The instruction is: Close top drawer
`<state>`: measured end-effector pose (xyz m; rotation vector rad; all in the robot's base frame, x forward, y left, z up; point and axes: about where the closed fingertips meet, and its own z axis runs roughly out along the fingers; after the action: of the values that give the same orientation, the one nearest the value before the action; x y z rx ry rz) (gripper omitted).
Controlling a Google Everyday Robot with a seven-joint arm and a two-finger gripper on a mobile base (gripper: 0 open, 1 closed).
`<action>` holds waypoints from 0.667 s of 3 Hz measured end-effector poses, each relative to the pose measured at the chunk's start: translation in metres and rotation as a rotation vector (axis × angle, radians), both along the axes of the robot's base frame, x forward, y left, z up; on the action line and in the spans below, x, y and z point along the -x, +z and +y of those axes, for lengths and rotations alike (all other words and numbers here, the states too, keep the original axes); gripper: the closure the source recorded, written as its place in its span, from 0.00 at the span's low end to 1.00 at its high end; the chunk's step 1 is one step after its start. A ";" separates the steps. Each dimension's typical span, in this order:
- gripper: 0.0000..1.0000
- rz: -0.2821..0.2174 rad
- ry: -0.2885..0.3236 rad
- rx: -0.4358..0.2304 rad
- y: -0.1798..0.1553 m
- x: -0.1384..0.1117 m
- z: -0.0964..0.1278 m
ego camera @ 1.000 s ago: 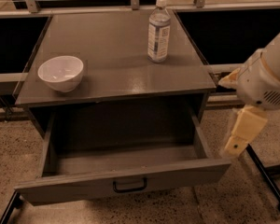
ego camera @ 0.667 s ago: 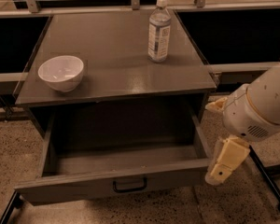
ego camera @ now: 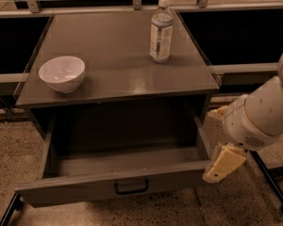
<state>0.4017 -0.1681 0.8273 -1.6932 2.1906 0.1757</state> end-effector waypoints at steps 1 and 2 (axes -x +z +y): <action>0.49 -0.042 0.008 0.000 -0.051 0.001 -0.001; 0.72 -0.073 0.019 0.016 -0.080 0.003 0.001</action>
Offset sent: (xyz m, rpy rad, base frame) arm -0.0047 0.0031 -0.1165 -0.0302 -0.1058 0.0297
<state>0.3984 -0.1669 0.7473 -1.7018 2.1292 0.1003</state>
